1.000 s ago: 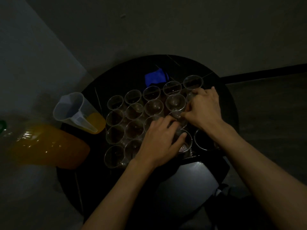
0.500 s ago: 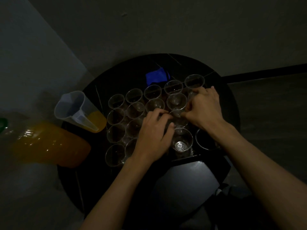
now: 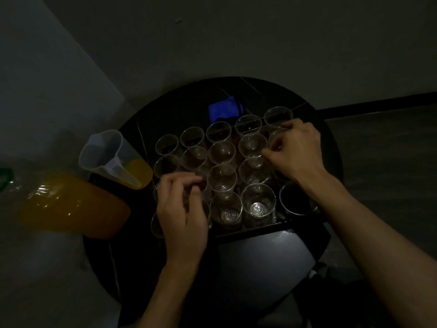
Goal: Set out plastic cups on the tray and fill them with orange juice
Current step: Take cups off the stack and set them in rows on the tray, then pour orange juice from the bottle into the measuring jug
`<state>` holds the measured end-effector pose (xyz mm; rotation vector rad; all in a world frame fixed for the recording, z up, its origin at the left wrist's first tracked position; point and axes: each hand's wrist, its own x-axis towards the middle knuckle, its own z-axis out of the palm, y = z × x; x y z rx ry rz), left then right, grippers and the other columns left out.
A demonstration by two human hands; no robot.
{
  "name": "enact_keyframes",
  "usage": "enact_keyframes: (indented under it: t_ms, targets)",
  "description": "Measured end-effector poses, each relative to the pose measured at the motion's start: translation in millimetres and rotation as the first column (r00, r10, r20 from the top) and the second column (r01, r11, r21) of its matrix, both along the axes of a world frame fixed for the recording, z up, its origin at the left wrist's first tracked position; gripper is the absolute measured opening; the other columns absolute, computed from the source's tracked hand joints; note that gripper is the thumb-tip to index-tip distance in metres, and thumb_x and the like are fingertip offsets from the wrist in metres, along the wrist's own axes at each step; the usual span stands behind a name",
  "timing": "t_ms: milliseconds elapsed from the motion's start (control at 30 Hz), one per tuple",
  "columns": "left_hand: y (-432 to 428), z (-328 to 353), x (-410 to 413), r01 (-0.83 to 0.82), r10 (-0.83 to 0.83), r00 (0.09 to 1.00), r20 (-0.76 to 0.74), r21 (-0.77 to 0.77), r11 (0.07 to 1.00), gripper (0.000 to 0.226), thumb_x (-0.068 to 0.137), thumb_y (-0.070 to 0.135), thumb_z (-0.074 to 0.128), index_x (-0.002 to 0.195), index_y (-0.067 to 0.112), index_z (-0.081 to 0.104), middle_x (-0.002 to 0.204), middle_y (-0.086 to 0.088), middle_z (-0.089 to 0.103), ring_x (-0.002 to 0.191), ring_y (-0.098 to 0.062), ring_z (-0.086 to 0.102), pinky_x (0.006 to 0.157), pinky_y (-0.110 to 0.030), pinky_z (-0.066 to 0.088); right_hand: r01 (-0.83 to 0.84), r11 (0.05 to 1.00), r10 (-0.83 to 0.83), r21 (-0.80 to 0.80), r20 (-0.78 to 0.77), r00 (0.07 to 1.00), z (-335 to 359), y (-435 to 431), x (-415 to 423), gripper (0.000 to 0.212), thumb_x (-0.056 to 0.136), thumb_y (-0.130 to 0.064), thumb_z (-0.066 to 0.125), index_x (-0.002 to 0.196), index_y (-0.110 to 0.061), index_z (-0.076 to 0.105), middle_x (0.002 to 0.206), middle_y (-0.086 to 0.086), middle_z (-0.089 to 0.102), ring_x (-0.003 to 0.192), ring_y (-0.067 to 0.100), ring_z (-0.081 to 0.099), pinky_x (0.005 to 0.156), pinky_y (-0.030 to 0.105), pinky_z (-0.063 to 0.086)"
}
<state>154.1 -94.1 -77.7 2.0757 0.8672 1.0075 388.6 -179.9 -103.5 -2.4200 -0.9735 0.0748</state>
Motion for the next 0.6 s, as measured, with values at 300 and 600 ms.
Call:
enact_keyframes:
  t_ms: [300, 600]
  targets:
    - [-80, -15, -49, 0.124, -0.104, 0.986, 0.133, -0.153, 0.98, 0.046, 0.093, 0.032, 0.045, 0.135, 0.019, 0.061, 0.144, 0.007, 0.057, 0.135, -0.016, 0.052, 0.107, -0.023, 0.043, 0.156, 0.825, -0.013, 0.544, -0.258, 0.966, 38, -32, -21, 0.051, 0.095, -0.051, 0.051, 0.139, -0.028, 0.054, 0.15, 0.0, 0.042, 0.135, 0.007, 0.041, 0.106, 0.021, 0.032]
    - [-38, 35, -42, 0.21, -0.212, 0.977, 0.023, -0.284, 0.935, 0.047, 0.103, 0.045, 0.035, 0.149, 0.043, 0.03, 0.159, 0.036, 0.022, 0.148, 0.009, 0.019, 0.118, -0.011, 0.02, -0.058, 0.891, 0.18, 0.45, -0.234, 0.955, 50, 5, -91, 0.068, 0.093, -0.055, 0.051, 0.154, -0.042, 0.025, 0.165, -0.009, 0.021, 0.15, 0.004, 0.012, 0.119, 0.034, 0.014]
